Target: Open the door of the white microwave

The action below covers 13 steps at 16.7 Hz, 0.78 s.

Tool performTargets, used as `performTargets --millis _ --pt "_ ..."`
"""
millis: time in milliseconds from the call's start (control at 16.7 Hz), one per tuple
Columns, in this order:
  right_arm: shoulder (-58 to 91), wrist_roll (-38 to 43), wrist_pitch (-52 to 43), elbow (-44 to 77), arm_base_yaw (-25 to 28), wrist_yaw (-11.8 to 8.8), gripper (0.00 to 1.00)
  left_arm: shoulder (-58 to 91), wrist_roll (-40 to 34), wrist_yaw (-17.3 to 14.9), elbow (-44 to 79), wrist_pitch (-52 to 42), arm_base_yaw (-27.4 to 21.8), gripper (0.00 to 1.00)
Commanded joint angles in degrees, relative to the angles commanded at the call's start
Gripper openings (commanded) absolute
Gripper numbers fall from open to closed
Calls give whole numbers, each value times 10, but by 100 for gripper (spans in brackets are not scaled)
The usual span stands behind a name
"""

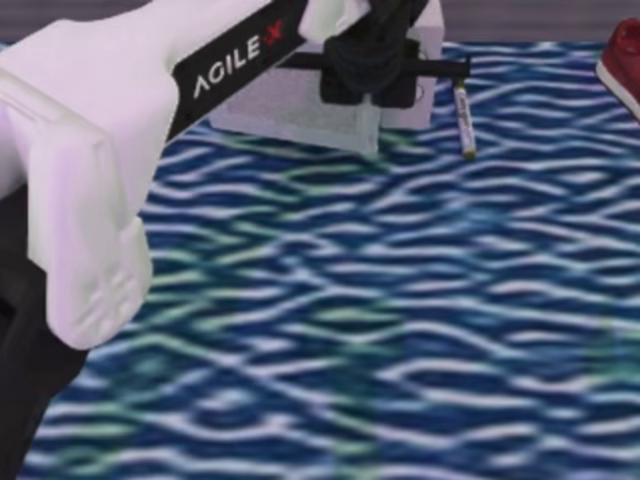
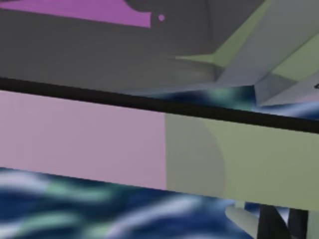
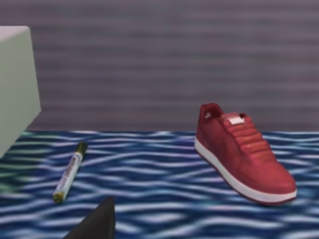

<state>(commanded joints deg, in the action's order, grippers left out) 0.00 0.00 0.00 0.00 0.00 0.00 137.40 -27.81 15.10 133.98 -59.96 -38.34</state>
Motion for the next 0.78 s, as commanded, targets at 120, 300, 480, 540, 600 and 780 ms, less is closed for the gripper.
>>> performTargets --millis 120,300,480,540,600,780 --pt "0 0 0 0 0 0 100 2 -1 -2 -3 2 -5 0" --pt "0 0 0 0 0 0 100 -25 18 -8 -44 25 0 0" --pt "0 0 0 0 0 0 100 -61 45 -21 -110 57 4 0" --pt "0 0 0 0 0 0 100 -70 52 -25 -125 65 5 0" --pt "0 0 0 0 0 0 100 -76 57 -27 -134 71 5 0" --pt "0 0 0 0 0 0 100 -78 58 -28 -136 72 6 0"
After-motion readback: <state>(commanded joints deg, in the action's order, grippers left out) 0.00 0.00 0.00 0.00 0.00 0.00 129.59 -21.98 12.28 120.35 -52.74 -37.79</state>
